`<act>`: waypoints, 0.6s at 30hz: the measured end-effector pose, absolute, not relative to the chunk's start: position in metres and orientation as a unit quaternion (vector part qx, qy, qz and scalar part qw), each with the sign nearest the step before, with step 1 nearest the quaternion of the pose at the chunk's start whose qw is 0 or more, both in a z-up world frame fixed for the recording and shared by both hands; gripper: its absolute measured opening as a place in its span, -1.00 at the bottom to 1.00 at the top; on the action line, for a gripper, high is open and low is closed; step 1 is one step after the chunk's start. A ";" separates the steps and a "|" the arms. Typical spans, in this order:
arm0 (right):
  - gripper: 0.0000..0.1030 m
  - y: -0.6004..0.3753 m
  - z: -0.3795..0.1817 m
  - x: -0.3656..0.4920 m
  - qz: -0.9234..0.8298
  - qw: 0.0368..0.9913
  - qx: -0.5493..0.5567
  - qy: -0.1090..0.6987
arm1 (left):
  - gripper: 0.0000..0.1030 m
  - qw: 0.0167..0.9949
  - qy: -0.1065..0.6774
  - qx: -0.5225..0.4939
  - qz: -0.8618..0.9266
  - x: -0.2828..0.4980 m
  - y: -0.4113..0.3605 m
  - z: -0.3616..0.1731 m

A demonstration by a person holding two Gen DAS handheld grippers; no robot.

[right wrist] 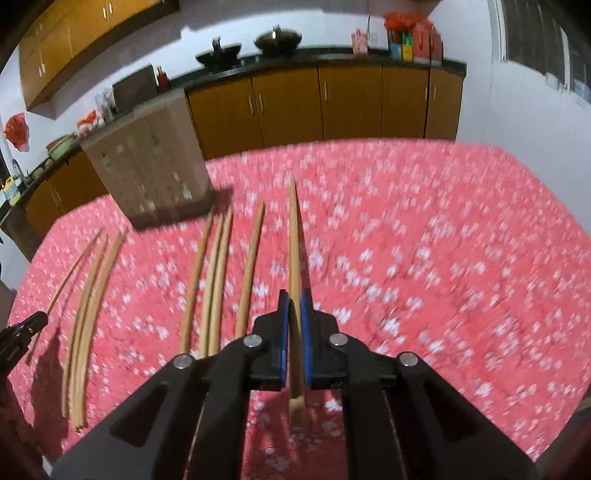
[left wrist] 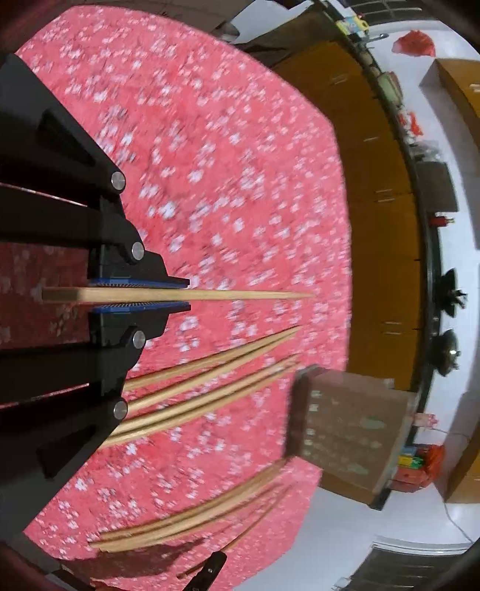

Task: Organize utensils
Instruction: 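Lift the held chopstick with the right gripper over the holder while the left gripper carries its own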

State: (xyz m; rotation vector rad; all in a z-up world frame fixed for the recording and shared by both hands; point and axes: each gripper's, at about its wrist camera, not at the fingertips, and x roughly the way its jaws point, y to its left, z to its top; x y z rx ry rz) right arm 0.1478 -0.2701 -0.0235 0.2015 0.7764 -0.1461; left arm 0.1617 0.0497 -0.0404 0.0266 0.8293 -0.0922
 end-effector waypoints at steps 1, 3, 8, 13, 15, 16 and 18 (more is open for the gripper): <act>-0.85 -0.271 -0.017 0.146 -0.071 0.922 0.097 0.369 | -0.85 0.918 0.394 0.012 -0.044 0.161 0.052 -0.033; -0.85 -0.273 -0.001 0.141 -0.073 0.931 0.095 0.346 | -0.85 0.927 0.373 0.007 -0.042 0.158 0.058 -0.015; -0.85 -0.278 0.032 0.134 -0.073 0.947 0.092 0.300 | -0.85 0.945 0.325 -0.010 -0.039 0.155 0.067 0.022; -0.85 -0.282 0.059 0.130 -0.073 0.957 0.089 0.265 | -0.85 0.956 0.289 -0.032 -0.040 0.156 0.074 0.050; -0.85 -0.284 0.066 0.130 -0.072 0.959 0.088 0.258 | -0.85 0.959 0.277 -0.041 -0.039 0.158 0.078 0.060; -0.85 -0.282 0.068 0.132 -0.073 0.960 0.088 0.256 | -0.85 0.960 0.273 -0.043 -0.038 0.159 0.079 0.063; -0.85 -0.283 0.070 0.134 -0.073 0.961 0.087 0.254 | -0.85 0.962 0.268 -0.045 -0.036 0.160 0.080 0.068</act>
